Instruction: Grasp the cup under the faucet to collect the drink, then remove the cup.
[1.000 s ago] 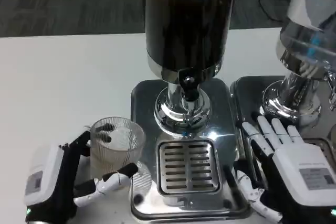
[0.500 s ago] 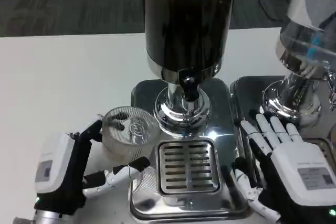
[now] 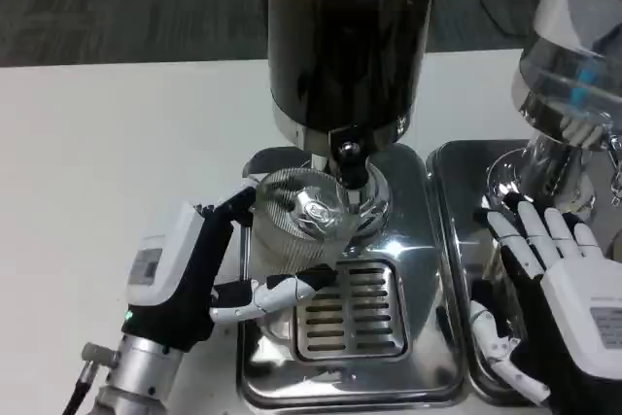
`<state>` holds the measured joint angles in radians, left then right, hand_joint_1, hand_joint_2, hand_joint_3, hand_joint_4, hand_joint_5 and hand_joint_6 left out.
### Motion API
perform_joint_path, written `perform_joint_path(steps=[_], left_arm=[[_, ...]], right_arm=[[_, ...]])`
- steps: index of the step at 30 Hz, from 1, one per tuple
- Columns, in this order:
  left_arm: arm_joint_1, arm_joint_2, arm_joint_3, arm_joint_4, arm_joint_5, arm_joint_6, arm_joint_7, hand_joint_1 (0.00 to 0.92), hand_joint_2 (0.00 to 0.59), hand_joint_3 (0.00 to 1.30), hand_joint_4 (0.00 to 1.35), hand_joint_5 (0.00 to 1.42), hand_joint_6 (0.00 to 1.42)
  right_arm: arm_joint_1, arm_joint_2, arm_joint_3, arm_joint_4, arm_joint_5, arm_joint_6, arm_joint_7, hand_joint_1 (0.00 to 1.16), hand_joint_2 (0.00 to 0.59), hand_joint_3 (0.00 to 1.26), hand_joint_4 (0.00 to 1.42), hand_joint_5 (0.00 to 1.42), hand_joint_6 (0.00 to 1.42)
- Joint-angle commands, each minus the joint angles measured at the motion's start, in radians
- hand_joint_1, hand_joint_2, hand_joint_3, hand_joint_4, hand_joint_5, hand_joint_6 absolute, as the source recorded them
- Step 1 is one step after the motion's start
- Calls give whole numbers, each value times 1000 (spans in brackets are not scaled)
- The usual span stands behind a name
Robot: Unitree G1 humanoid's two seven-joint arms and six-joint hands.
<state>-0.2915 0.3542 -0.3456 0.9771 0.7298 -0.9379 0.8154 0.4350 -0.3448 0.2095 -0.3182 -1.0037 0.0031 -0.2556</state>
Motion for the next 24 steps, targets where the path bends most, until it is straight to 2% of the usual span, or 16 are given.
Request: perform_joint_path(steps=[1, 13, 24], left_arm=[[-45, -19, -39, 28, 20, -41, 11, 385, 166, 461, 507, 745, 651], [-97, -68, -79, 102, 29, -21, 29, 370, 166, 465, 507, 749, 651], [-119, -82, -147, 156, 83, 50, 74, 344, 162, 456, 507, 732, 608]], right_arm=[[0, 16, -12, -15, -4, 26, -7, 153, 517, 110, 0, 0, 0], [8, 19, -11, -22, -8, 30, 5, 152, 517, 106, 0, 0, 0], [12, 27, -3, -27, -11, 29, 7, 152, 517, 106, 0, 0, 0]])
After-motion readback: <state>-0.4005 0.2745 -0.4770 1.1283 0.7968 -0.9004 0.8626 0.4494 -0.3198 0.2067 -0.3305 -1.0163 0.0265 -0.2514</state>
